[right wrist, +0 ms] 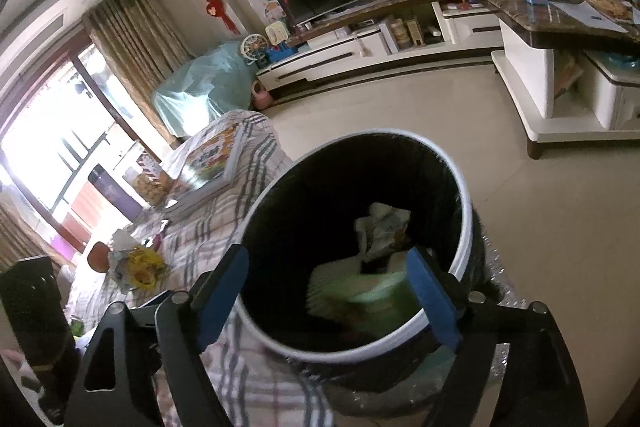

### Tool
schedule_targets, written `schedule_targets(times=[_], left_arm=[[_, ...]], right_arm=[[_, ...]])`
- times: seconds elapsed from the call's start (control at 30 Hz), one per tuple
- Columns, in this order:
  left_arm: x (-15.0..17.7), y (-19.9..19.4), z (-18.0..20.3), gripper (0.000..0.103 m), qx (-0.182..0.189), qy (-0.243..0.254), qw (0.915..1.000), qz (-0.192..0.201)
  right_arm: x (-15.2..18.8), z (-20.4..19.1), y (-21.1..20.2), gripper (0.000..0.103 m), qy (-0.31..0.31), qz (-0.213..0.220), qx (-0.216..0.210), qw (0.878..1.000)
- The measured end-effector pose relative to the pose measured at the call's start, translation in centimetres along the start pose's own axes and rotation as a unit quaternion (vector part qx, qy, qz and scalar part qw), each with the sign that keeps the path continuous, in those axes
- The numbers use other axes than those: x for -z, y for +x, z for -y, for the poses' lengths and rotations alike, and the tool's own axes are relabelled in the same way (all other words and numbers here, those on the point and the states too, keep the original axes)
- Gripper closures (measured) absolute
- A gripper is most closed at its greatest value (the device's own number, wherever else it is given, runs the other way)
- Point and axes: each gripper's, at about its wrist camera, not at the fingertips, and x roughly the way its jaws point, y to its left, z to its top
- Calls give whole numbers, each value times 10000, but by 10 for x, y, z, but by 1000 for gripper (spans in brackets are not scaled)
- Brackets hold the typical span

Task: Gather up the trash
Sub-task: 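Move both open tools back toward the remaining trash on the table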

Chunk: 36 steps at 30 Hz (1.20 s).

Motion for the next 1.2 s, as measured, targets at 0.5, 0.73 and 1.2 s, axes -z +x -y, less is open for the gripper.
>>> schedule_targets(times=[0.5,0.73,1.2], left_arm=[[48,-72,-63,37,-481,-794,9956,145],[67,-101,-80,37,-676,-1084,9915,232],[85,-143,-122,37,-1081,-1525,9817,352]], right_arm=[[37,-66,10,13,-426,-232,-487,9976],[58,-98,20,13,-617,-379,-717,9948],[84,-154,45,13,-982,-585,-980,9886]])
